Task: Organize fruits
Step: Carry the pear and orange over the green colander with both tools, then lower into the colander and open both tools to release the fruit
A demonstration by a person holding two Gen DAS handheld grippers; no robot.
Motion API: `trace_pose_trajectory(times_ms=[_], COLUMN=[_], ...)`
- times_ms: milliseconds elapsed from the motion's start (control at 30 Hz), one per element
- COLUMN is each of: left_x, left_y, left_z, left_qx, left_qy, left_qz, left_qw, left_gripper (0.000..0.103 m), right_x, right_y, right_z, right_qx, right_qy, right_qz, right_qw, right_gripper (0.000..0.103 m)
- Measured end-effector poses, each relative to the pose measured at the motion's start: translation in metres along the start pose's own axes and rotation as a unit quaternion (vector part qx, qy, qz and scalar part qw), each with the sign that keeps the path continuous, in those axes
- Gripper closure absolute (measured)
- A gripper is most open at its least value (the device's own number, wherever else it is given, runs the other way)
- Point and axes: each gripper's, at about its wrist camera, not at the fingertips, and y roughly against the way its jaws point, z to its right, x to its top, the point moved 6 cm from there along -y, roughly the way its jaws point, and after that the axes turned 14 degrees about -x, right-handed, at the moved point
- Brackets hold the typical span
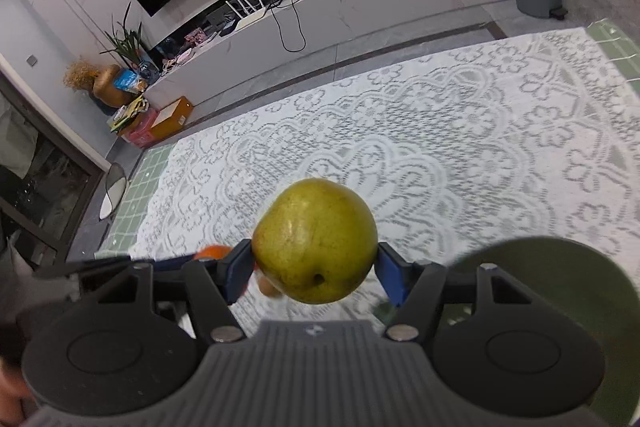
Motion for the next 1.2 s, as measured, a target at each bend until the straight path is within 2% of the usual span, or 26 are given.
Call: trace_pose_trajectory(times_ms=[300,500,767,1200], left_x=[-0.007,-0.015,-0.028,-0.033], left_y=[-0.014,-0.031,-0.056,-0.079], left_z=[0.053,0.086,0.104,0.107], left_qx=[-0.054,-0.085,-0.095,-0.084], left_qy=[-0.023,-0.045,-0.057,-0.075], left_qz=[-0.009,-0.031,-0.062,-0.097], left_qw=[0.9982,0.9949,0.9919,0.9889], left_gripper=[0.058,0.058,0.058,0.058], right_x=[-0.031,-0.052,-0.072,-0.069], right_y=[0.028,0.037,0.018,-0.013], right_z=[0.065,0.087,0.091,0.086], right_qx=[-0.039,-0.064,-0.066,-0.083], right_qy=[-0.013,0.010,0.048,0.106], right_qz=[0.001,-0.007,-0.043,-0.084], right_qw=[0.999,0.998,0.996,0.987], right_gripper=[0.040,0.040,0.040,0.040])
